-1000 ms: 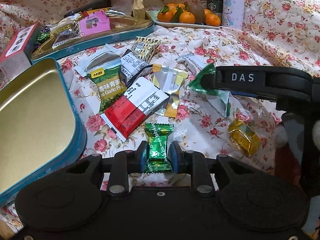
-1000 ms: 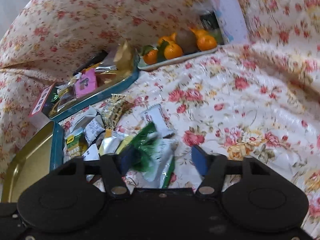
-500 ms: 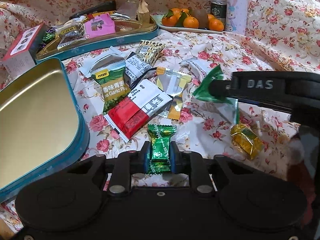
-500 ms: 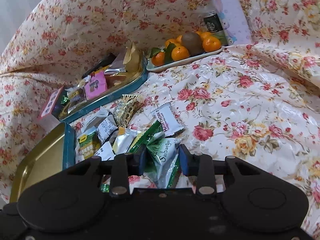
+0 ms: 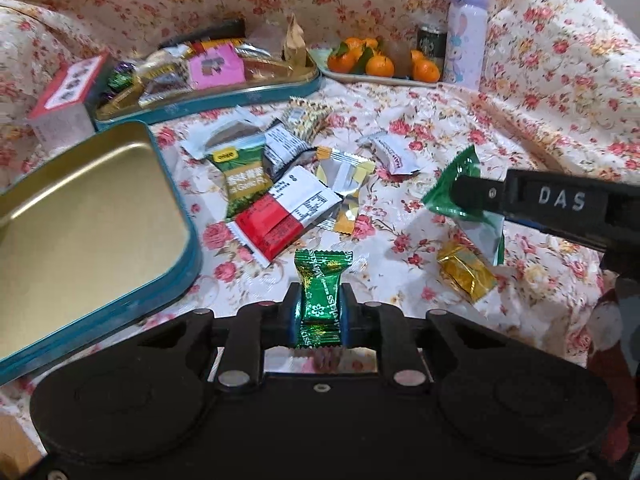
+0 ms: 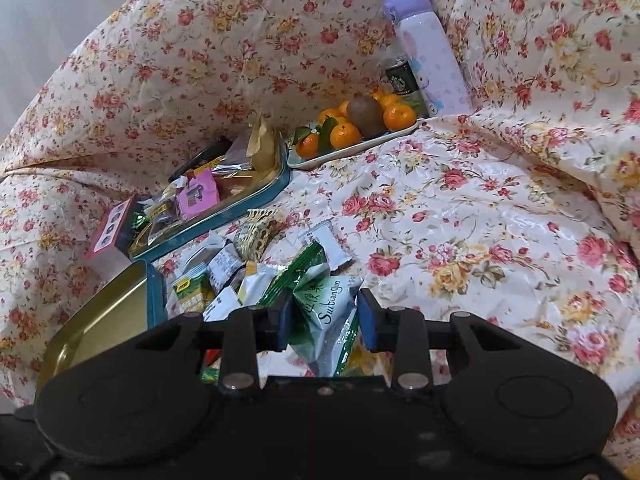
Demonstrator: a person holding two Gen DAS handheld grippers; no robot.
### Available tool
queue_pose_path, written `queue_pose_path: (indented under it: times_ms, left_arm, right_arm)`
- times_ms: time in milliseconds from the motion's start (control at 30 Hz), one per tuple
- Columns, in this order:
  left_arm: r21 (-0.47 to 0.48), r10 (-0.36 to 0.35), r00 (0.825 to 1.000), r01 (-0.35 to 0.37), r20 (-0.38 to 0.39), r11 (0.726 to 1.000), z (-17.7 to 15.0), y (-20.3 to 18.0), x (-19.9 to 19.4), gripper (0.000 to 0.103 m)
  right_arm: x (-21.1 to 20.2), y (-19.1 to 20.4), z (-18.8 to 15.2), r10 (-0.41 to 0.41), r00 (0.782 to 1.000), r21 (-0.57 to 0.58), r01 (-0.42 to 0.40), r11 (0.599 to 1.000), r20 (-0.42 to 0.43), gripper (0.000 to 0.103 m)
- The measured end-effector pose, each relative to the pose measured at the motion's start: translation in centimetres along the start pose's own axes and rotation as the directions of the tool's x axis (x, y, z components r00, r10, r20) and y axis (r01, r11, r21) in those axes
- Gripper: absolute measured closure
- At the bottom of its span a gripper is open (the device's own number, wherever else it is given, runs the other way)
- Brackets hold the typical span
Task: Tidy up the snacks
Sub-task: 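Carry the green candy and green packet over the gold tray with both grippers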
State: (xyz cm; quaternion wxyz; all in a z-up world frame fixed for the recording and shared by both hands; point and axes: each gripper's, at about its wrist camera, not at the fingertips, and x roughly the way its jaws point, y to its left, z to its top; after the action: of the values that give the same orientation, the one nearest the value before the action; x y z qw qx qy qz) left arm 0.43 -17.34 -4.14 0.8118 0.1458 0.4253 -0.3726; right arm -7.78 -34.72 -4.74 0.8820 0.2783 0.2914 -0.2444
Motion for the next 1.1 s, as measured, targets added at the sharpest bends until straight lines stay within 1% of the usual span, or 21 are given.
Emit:
queue_pose_path:
  times_ms: [167, 233, 400, 567, 767, 967, 1100]
  left_arm:
    - [-0.006, 0.022, 0.999, -0.022, 0.024, 1.000, -1.3, 0.8, -2.8, 0.079]
    - [-0.004, 0.045, 0.999, -0.045, 0.024, 0.999, -1.9, 1.1, -3.7, 0.079]
    - [0.000, 0.118, 0.993, -0.118, 0.026, 0.993, -3.8, 2.0, -5.5, 0.079]
    - [-0.024, 0.155, 0.988, -0.155, 0.018, 0.988, -5.3, 3.5, -7.0, 0.079]
    - [-0.091, 0.198, 0.980, -0.198, -0.008, 0.976, -6.4, 6.2, -7.9, 0.079]
    - [-0.149, 0.250, 0.968, -0.249, -0.009, 0.957, -6.6, 9.5, -9.1, 0.079]
    - [-0.172, 0.288, 0.958, -0.284, -0.003, 0.943, -6.0, 12.2, -9.7, 0.079]
  right_arm:
    - [-2.2, 0.9, -1.4, 0.001, 1.000, -0.046, -0.001, 0.999, -0.004, 0.067]
    - [-2.9, 1.4, -2.0, 0.003, 1.000, -0.068, -0.004, 0.998, -0.013, 0.067]
    - [-4.4, 3.2, -4.3, 0.023, 0.998, -0.139, -0.031, 0.990, -0.059, 0.067]
    - [-5.3, 5.2, -7.0, 0.053, 0.990, -0.212, -0.080, 0.974, -0.132, 0.067]
    - [-5.5, 7.8, -9.5, 0.094, 0.970, -0.259, -0.153, 0.954, -0.225, 0.067]
    - [-5.2, 10.7, -10.9, 0.139, 0.949, -0.312, -0.229, 0.922, -0.284, 0.067]
    - [-4.9, 13.1, -11.5, 0.177, 0.933, -0.333, -0.282, 0.900, -0.313, 0.067]
